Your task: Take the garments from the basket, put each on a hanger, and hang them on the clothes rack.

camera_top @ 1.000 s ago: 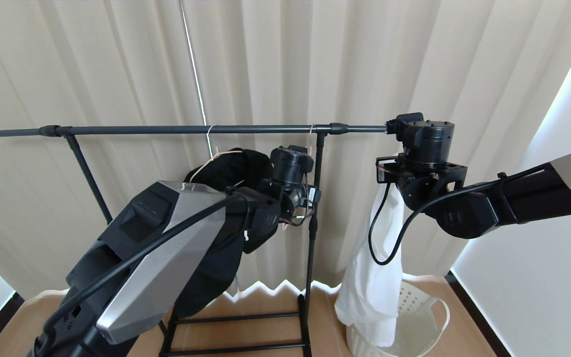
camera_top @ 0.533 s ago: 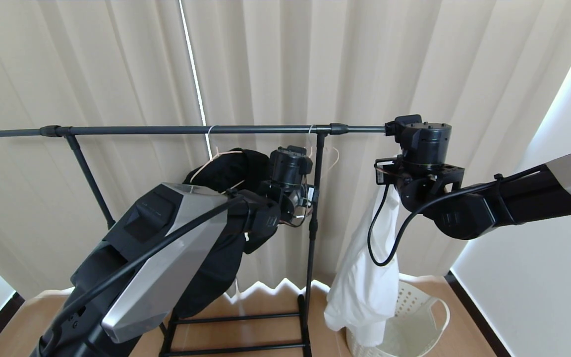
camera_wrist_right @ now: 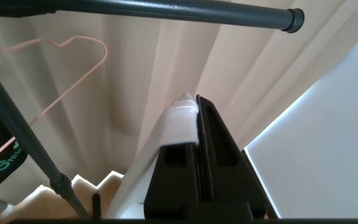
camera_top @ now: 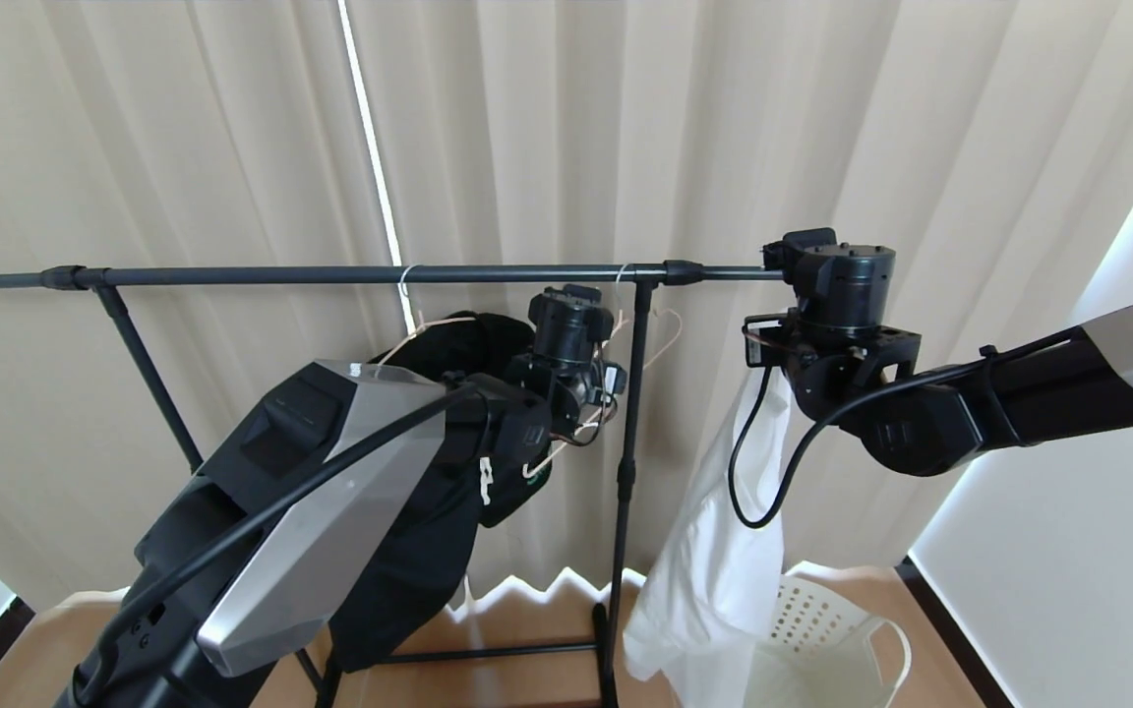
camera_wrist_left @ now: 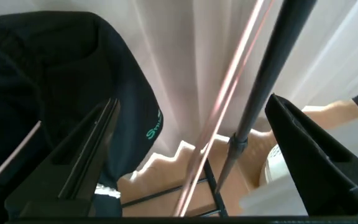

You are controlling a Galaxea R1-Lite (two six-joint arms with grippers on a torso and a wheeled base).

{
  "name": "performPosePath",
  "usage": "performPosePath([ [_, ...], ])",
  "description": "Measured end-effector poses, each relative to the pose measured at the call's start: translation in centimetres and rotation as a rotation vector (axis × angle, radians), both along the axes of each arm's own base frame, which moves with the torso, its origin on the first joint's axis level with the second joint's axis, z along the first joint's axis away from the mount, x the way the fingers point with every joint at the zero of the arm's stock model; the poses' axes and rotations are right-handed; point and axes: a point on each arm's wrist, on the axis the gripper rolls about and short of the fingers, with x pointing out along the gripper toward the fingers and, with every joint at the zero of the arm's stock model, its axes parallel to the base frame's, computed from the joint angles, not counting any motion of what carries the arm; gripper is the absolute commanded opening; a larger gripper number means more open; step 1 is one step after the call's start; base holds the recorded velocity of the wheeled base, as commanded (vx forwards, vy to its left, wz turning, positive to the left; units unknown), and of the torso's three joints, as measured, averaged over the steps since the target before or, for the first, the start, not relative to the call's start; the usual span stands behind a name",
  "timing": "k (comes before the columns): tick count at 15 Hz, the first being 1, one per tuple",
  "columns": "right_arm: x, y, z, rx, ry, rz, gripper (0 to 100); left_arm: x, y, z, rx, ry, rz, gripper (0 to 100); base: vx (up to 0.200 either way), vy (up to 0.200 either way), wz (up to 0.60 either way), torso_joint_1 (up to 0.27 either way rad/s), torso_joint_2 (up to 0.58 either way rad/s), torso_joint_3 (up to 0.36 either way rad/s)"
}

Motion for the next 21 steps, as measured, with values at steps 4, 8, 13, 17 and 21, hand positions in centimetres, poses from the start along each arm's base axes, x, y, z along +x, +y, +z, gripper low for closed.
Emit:
performPosePath([
  [4,0.0,-0.1,0.0,0.000,0.000,-0.003,0,0.2,0.9,-0.5,0.034,0.064,0.015,100,0.000,0.000,0.00,0.000,0.00,0.000],
  [8,0.1,0.0,-0.2,-0.002,0.005,-0.002,0,0.2,0.8,-1.2,0.038,0.078,0.006,100,0.000,0.000,0.00,0.000,0.00,0.000],
  [13,0.1,0.0,-0.3,-0.002,0.006,-0.002,0,0.4,0.4,-3.3,0.049,0.112,0.004,100,0.000,0.000,0.00,0.000,0.00,0.000],
  [17,0.1,0.0,-0.3,-0.002,0.007,-0.001,0,0.5,0.4,-4.0,0.044,0.122,0.003,0,0.000,0.000,0.00,0.000,0.00,0.000],
  [21,0.1,0.1,-0.4,-0.003,0.009,0.000,0,0.5,0.4,-3.9,0.030,0.122,0.009,0,0.000,0.000,0.00,0.000,0.00,0.000],
])
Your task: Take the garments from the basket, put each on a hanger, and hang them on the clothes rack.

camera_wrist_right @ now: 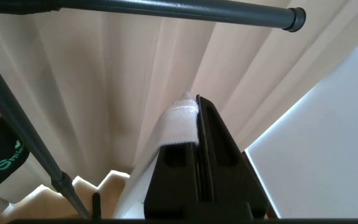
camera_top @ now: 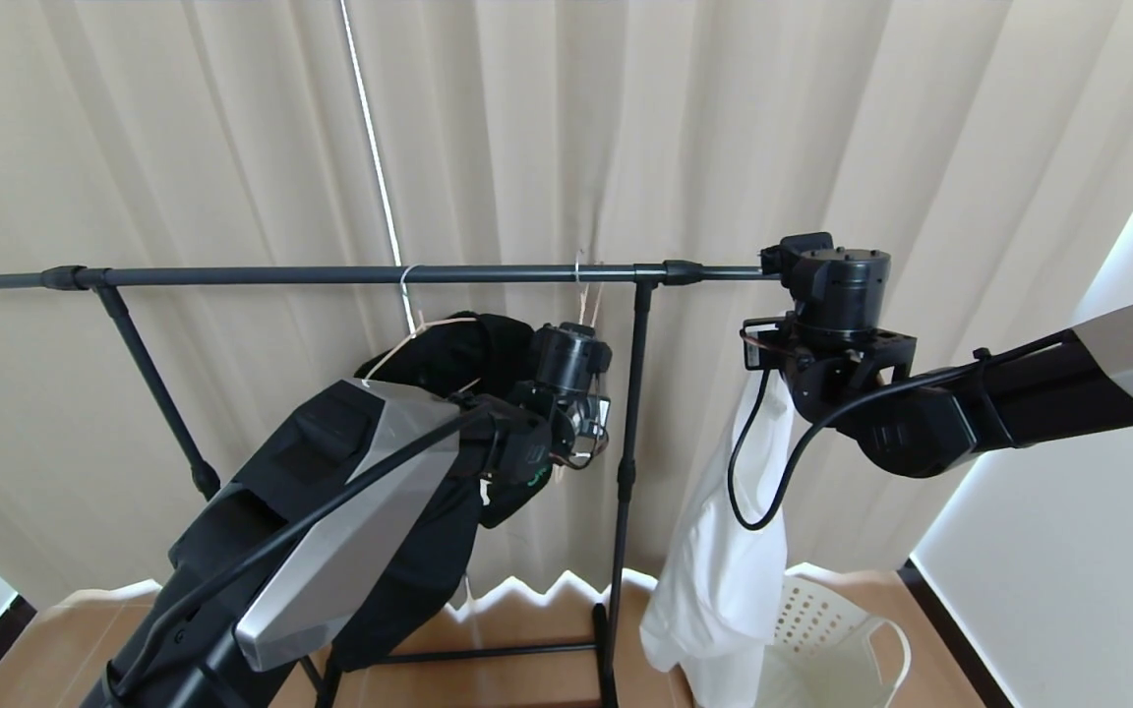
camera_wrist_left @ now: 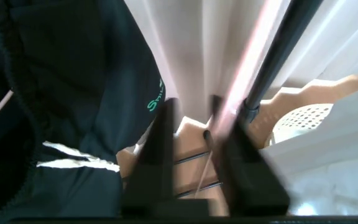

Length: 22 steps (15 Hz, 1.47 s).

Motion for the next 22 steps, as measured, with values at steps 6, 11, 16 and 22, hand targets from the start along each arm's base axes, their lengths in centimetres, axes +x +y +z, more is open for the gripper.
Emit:
performPosePath([
  [6,0.0,0.0,0.0,0.000,0.000,0.000,0,0.0,0.0,0.2,-0.011,-0.001,0.007,0,0.000,0.000,0.00,0.000,0.00,0.000],
  [11,0.0,0.0,-0.1,-0.001,0.002,0.000,0,-0.2,0.0,0.9,-0.018,-0.011,0.007,0,0.000,0.000,0.00,0.000,0.00,0.000],
  [16,0.0,0.0,0.0,0.000,0.000,0.000,0,-0.8,-0.1,2.0,-0.047,-0.018,0.014,0,0.000,0.000,0.00,0.000,0.00,0.000],
  [22,0.0,0.0,0.0,0.000,0.000,0.000,0,-2.2,0.4,2.6,-0.050,-0.006,0.010,0,0.000,0.000,0.00,0.000,0.00,0.000],
])
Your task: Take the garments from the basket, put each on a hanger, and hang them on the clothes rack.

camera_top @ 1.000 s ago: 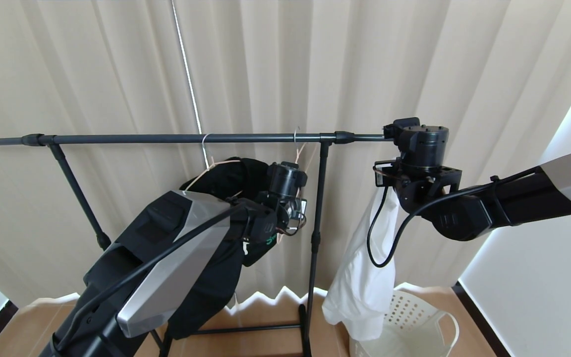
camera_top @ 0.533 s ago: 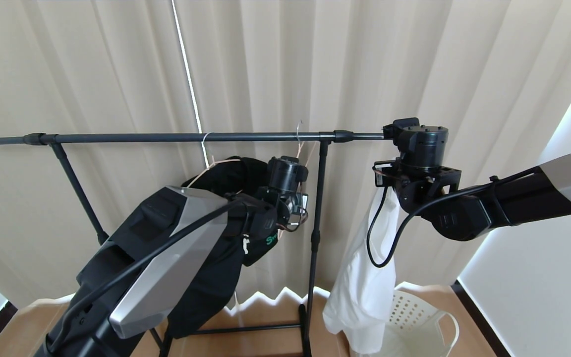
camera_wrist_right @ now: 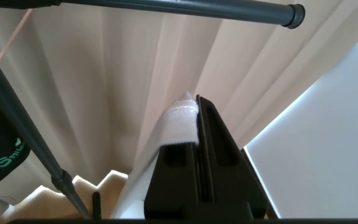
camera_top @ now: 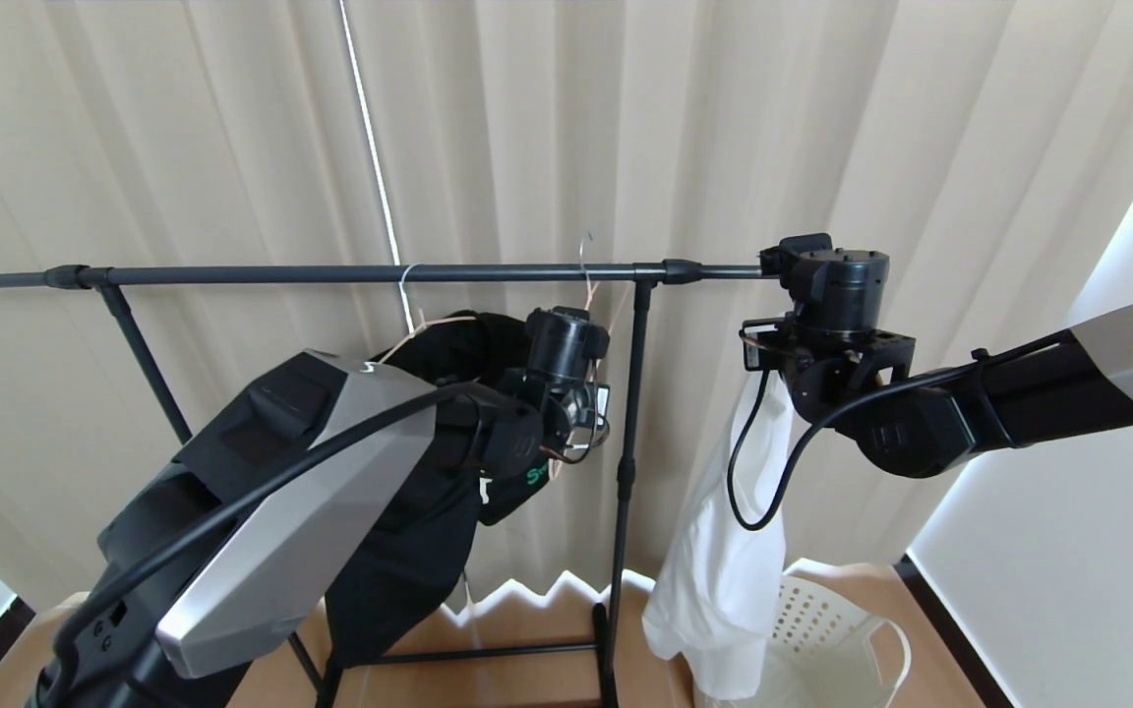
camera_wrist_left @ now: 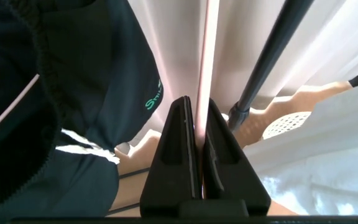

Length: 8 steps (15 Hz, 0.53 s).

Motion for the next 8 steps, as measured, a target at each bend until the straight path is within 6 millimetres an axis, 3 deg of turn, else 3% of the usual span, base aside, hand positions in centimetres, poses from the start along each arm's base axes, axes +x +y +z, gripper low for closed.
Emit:
performPosePath([
  [8,0.0,0.0,0.1,0.000,-0.001,0.000,0,-2.2,0.8,1.0,0.001,0.008,-0.014,0,0.000,0.000,0.00,0.000,0.00,0.000],
])
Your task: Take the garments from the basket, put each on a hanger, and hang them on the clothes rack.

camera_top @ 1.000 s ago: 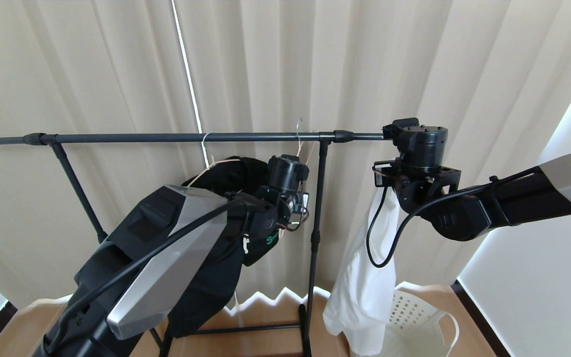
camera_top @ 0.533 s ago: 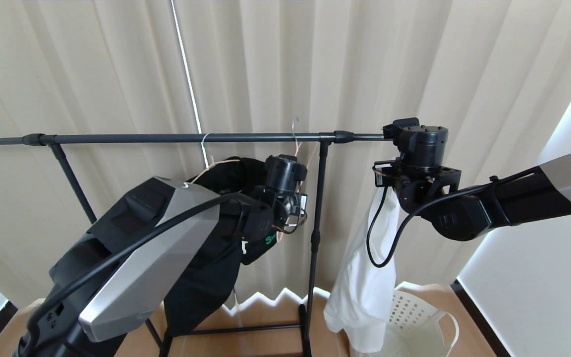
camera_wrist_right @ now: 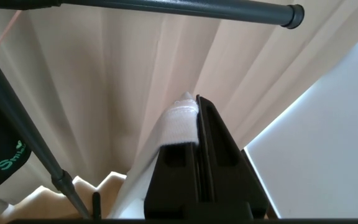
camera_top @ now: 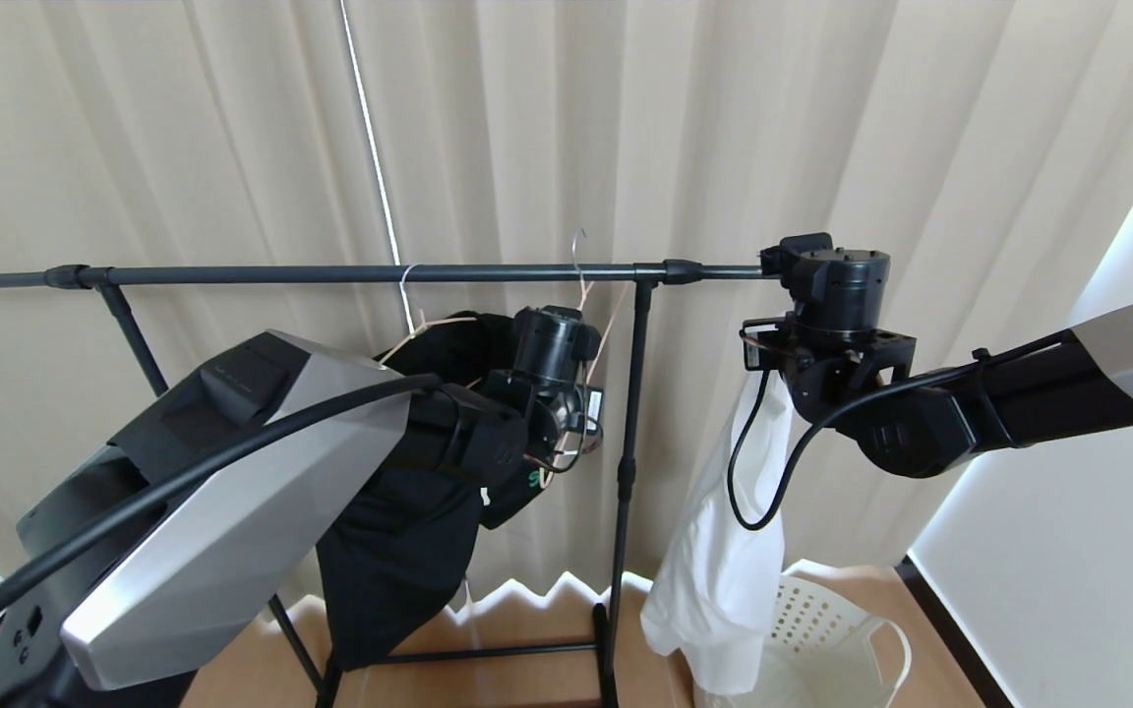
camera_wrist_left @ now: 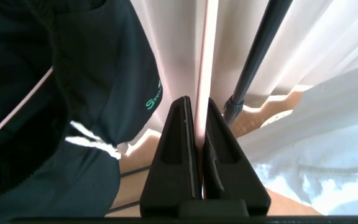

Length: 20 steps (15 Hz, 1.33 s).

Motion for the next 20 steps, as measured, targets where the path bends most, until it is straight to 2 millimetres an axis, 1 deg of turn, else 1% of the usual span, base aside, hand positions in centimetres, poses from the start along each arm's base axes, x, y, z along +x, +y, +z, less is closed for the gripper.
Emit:
performPosePath([
  [7,0.0,-0.1,0.3,-0.008,-0.039,-0.013,0,-1.8,0.6,0.2,0.000,-0.003,-0.014,0,0.000,0.000,0.00,0.000,0.00,0.000],
  [11,0.0,-0.1,0.2,-0.013,-0.033,-0.015,0,-3.6,1.4,-0.1,0.003,0.001,-0.021,0,0.000,0.000,0.00,0.000,0.00,0.000],
  [15,0.0,-0.1,0.2,-0.013,-0.033,-0.014,0,-5.2,2.3,0.1,-0.001,-0.005,-0.028,0,0.000,0.000,0.00,0.000,0.00,0.000],
  [20,0.0,-0.1,0.2,-0.012,-0.033,-0.016,0,-7.2,3.3,-0.2,0.002,-0.002,-0.034,0,0.000,0.000,0.00,0.000,0.00,0.000],
])
